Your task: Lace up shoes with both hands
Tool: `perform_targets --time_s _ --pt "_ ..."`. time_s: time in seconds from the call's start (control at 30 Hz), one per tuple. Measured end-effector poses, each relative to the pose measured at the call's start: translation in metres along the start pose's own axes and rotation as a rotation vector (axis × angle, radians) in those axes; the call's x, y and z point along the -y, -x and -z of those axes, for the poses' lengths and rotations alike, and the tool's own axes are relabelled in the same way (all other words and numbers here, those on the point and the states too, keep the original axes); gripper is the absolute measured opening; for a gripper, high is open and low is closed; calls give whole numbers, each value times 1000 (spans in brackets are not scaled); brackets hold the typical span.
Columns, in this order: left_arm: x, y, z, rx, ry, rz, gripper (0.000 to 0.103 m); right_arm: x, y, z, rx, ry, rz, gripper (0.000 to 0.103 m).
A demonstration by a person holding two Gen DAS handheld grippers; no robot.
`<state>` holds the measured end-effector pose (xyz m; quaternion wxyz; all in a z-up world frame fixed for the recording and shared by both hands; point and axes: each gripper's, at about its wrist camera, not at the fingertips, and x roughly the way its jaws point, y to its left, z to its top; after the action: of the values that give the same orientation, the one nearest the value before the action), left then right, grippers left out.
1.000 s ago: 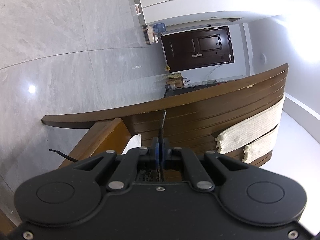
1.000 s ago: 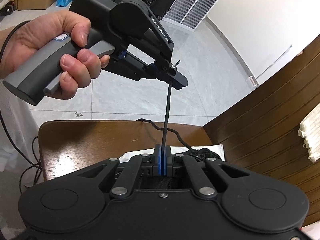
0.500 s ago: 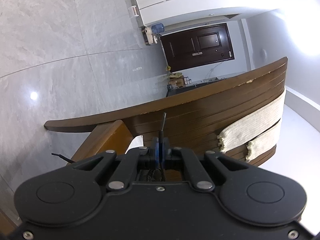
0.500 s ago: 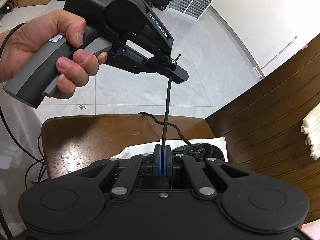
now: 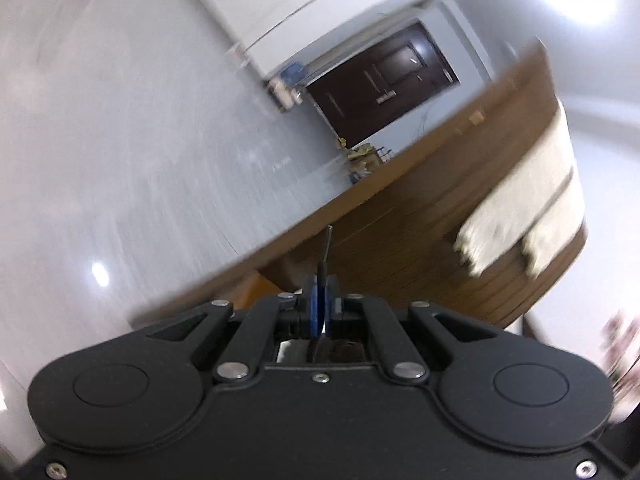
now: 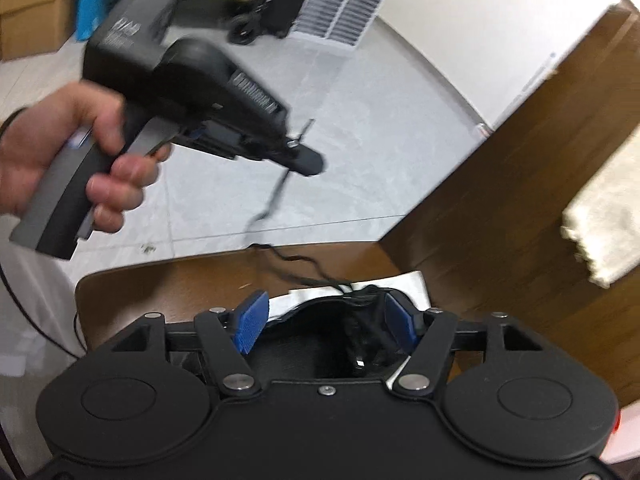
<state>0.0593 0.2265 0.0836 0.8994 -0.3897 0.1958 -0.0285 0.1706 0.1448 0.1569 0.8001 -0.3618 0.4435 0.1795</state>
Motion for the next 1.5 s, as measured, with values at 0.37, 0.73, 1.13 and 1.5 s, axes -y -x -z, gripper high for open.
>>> perform_targets --time_s 0.37,0.73,1.13,1.5 --pt "110 26 -16 172 -930 -186 3 36 48 44 18 -299 108 64" --pt "169 -3 82 97 -1794 -219 4 45 36 93 106 -696 37 62" --pt "163 -22 121 -1 -1910 -175 4 51 -5 139 222 -1186 -89 6" --pt "172 -44 162 -171 -2250 -114 4 53 -24 216 357 -1716 -351 5"
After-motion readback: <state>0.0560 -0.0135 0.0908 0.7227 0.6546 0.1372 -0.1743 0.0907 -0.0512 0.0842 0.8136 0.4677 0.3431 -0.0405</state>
